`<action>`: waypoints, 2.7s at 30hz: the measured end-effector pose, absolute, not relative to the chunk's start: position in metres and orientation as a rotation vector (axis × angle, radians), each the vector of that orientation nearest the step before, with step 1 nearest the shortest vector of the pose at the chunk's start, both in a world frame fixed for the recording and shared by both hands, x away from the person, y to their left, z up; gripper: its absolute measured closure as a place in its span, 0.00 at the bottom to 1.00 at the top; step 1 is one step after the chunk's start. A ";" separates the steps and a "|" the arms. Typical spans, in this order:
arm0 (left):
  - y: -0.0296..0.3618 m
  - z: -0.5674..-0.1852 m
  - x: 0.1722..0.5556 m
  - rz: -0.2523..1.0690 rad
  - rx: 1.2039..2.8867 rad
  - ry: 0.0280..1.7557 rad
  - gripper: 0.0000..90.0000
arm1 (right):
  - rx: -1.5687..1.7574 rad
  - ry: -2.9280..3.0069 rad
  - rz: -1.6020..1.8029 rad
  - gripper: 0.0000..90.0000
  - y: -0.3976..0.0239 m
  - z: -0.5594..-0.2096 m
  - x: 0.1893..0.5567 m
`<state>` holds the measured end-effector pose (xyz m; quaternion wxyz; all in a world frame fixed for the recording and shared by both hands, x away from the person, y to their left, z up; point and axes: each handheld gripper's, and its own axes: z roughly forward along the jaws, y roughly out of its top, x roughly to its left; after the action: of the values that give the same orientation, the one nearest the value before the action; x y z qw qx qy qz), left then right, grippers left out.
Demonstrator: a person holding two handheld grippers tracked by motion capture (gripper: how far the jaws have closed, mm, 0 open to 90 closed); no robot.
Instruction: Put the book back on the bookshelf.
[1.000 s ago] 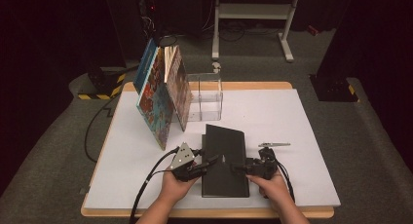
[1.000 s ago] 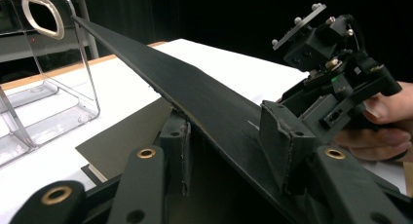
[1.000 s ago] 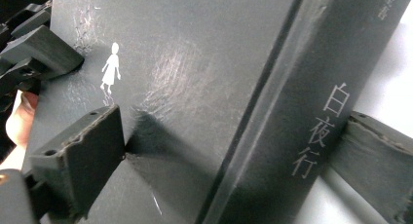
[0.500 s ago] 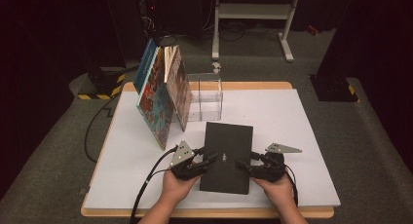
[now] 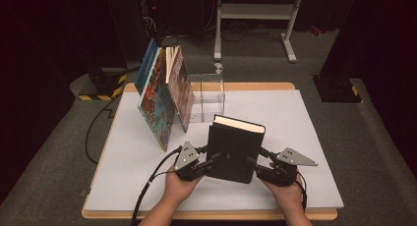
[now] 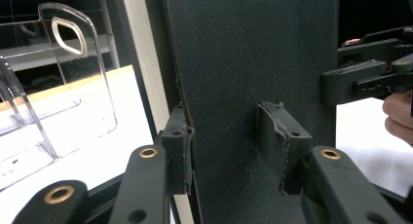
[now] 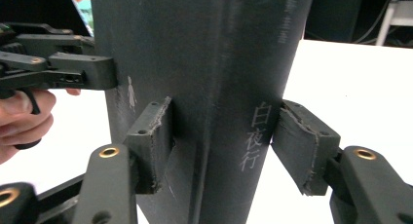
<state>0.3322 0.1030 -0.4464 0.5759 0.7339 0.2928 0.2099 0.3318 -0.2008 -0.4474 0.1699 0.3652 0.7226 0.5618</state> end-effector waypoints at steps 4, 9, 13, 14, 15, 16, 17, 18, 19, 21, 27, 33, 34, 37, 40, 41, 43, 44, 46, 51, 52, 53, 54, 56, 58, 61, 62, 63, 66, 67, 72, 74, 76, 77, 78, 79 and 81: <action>0.106 -0.450 0.327 0.504 1.728 0.705 0.64 | 1.014 2.051 1.585 0.46 -0.199 -0.448 0.326; 0.119 -0.457 0.320 0.495 1.712 0.733 0.55 | 1.006 2.050 1.596 0.48 -0.200 -0.449 0.323; 0.128 -0.461 0.317 0.479 1.700 0.752 0.54 | 0.991 2.050 1.596 0.48 -0.200 -0.449 0.320; 0.130 -0.462 0.316 0.480 1.700 0.752 0.53 | 0.987 2.049 1.601 0.48 -0.200 -0.449 0.320; 0.133 -0.464 0.315 0.487 1.705 0.754 0.52 | 0.982 2.051 1.602 0.48 -0.200 -0.449 0.319; 0.135 -0.465 0.314 0.492 1.706 0.759 0.51 | 0.974 2.054 1.605 0.48 -0.200 -0.449 0.318; 0.138 -0.467 0.314 0.498 1.711 0.767 0.51 | 0.972 2.057 1.605 0.48 -0.200 -0.449 0.317; 0.142 -0.469 0.314 0.501 1.720 0.778 0.50 | 0.961 2.059 1.605 0.48 -0.200 -0.449 0.316; 0.147 -0.473 0.314 0.506 1.733 0.797 0.49 | 0.955 2.063 1.604 0.47 -0.200 -0.449 0.315; 0.152 -0.476 0.315 0.517 1.745 0.814 0.49 | 0.948 2.071 1.605 0.47 -0.200 -0.449 0.314; 0.191 -0.488 0.315 0.539 1.772 0.929 0.44 | 0.911 2.141 1.617 0.38 -0.191 -0.450 0.314; 0.232 -0.496 0.314 0.503 1.698 1.069 0.40 | 0.850 2.164 1.599 0.34 -0.181 -0.446 0.314; 0.238 -0.496 0.314 0.511 1.695 1.087 0.38 | 0.844 2.169 1.600 0.34 -0.179 -0.444 0.315; 0.252 -0.496 0.311 0.571 1.702 1.108 0.37 | 0.822 2.180 1.606 0.34 -0.179 -0.439 0.317; 0.260 -0.496 0.310 0.645 1.747 1.150 0.33 | 0.810 2.181 1.626 0.34 -0.179 -0.435 0.320; 0.261 -0.497 0.310 0.672 1.766 1.163 0.33 | 0.806 2.181 1.647 0.34 -0.179 -0.432 0.321; 0.262 -0.499 0.310 0.702 1.787 1.179 0.31 | 0.790 2.187 1.665 0.34 -0.178 -0.428 0.324; 0.262 -0.500 0.310 0.698 1.791 1.187 0.30 | 0.780 2.188 1.669 0.34 -0.177 -0.427 0.325; 0.261 -0.502 0.311 0.692 1.790 1.197 0.29 | 0.764 2.196 1.672 0.35 -0.175 -0.426 0.327; 0.261 -0.502 0.310 0.707 1.789 1.193 0.29 | 0.719 2.229 1.658 0.39 -0.173 -0.427 0.328; 0.261 -0.502 0.310 0.704 1.784 1.198 0.29 | 0.712 2.236 1.661 0.39 -0.173 -0.427 0.328; 0.261 -0.502 0.310 0.702 1.782 1.201 0.29 | 0.699 2.244 1.665 0.41 -0.174 -0.427 0.328; 0.262 -0.502 0.311 0.699 1.781 1.203 0.29 | 0.687 2.248 1.667 0.42 -0.174 -0.427 0.328; 0.262 -0.502 0.311 0.696 1.783 1.200 0.29 | 0.660 2.257 1.669 0.45 -0.175 -0.427 0.328; 0.262 -0.502 0.311 0.691 1.786 1.196 0.29 | 0.636 2.260 1.672 0.50 -0.176 -0.428 0.326; 0.263 -0.503 0.312 0.681 1.782 1.205 0.29 | 0.611 2.264 1.660 0.59 -0.175 -0.427 0.324; 0.263 -0.503 0.312 0.680 1.782 1.207 0.29 | 0.612 2.268 1.647 0.59 -0.173 -0.426 0.323; 0.263 -0.503 0.312 0.678 1.782 1.209 0.29 | 0.597 2.272 1.642 0.59 -0.173 -0.426 0.322; 0.263 -0.503 0.312 0.678 1.780 1.210 0.29 | 0.601 2.258 1.640 0.60 -0.172 -0.427 0.320; 0.264 -0.503 0.312 0.677 1.779 1.211 0.29 | 0.607 2.253 1.644 0.60 -0.172 -0.427 0.319; 0.265 -0.503 0.312 0.667 1.766 1.214 0.29 | 0.652 2.209 1.645 0.60 -0.166 -0.424 0.316; 0.265 -0.503 0.312 0.661 1.762 1.214 0.29 | 0.676 2.176 1.630 0.60 -0.165 -0.421 0.315; 0.266 -0.503 0.312 0.661 1.762 1.212 0.29 | 0.722 2.126 1.614 0.60 -0.170 -0.418 0.317; 0.266 -0.503 0.312 0.661 1.761 1.213 0.29 | 0.744 2.105 1.615 0.60 -0.172 -0.418 0.319; 0.266 -0.503 0.312 0.660 1.761 1.213 0.30 | 0.785 2.067 1.612 0.60 -0.176 -0.418 0.321; 0.266 -0.503 0.312 0.660 1.762 1.212 0.30 | 0.811 2.043 1.605 0.60 -0.178 -0.418 0.323; 0.266 -0.503 0.312 0.659 1.762 1.212 0.30 | 0.842 1.994 1.587 0.60 -0.185 -0.419 0.327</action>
<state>0.3119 0.2656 -0.5026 0.4366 0.7084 0.4872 0.2649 0.3268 -0.1851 -0.4190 0.2268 0.3055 0.7236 0.5759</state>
